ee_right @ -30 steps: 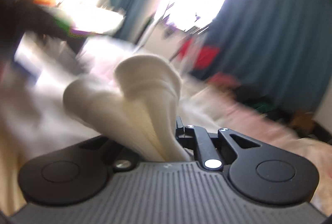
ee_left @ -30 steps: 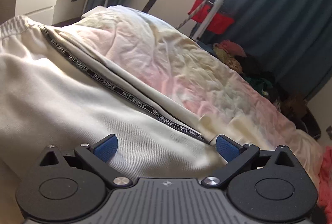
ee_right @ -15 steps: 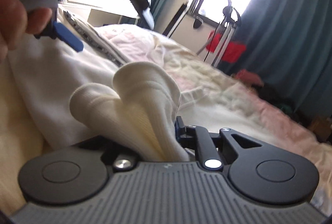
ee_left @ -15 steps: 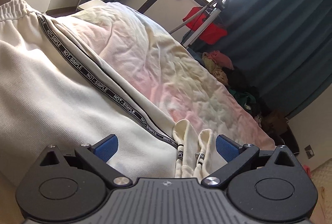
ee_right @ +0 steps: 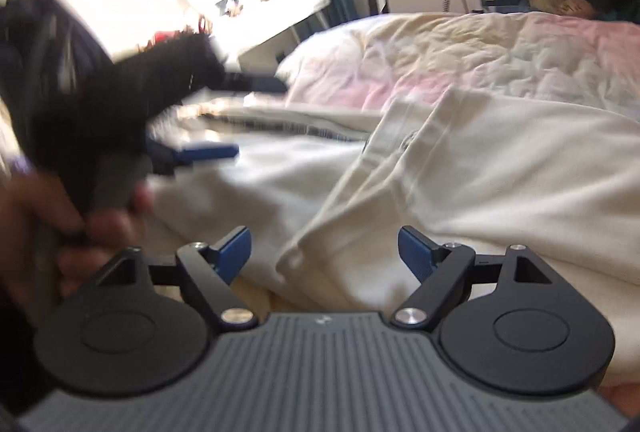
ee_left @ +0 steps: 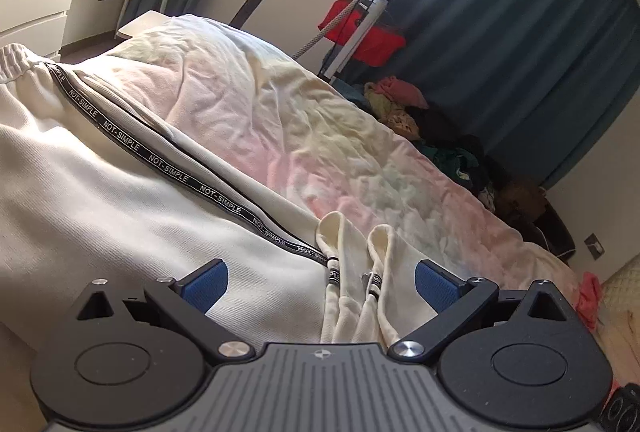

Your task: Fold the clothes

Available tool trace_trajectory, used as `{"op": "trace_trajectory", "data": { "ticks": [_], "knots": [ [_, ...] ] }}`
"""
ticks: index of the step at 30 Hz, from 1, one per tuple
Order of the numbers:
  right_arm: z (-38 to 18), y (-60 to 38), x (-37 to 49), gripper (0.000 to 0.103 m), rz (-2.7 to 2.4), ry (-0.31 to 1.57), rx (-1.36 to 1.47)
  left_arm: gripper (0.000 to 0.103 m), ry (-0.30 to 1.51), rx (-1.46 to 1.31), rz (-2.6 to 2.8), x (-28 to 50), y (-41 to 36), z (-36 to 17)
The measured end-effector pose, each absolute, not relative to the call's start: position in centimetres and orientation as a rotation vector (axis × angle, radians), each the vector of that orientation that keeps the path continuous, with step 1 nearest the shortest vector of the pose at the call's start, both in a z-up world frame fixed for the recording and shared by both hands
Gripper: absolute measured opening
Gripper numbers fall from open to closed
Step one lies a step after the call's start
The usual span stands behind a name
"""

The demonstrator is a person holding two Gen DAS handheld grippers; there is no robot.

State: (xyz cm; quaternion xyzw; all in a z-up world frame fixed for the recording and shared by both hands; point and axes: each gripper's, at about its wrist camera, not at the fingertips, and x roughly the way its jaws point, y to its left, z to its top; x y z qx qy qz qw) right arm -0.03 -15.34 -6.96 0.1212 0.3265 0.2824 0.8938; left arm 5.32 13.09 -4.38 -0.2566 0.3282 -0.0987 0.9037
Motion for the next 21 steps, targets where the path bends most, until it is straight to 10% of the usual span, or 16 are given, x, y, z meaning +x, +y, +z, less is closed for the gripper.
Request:
{"op": "trace_trajectory", "data": {
  "ticks": [9,21],
  "knots": [
    [-6.5,-22.0,10.0,0.083,0.289,0.721,0.512,0.095,0.752,-0.460,-0.343,5.2,9.8,-5.3],
    [-10.6,-15.4,18.9,0.055,0.384,0.774,0.398,0.061,0.817,-0.303,-0.442,6.1,4.9,-8.6]
  ]
}}
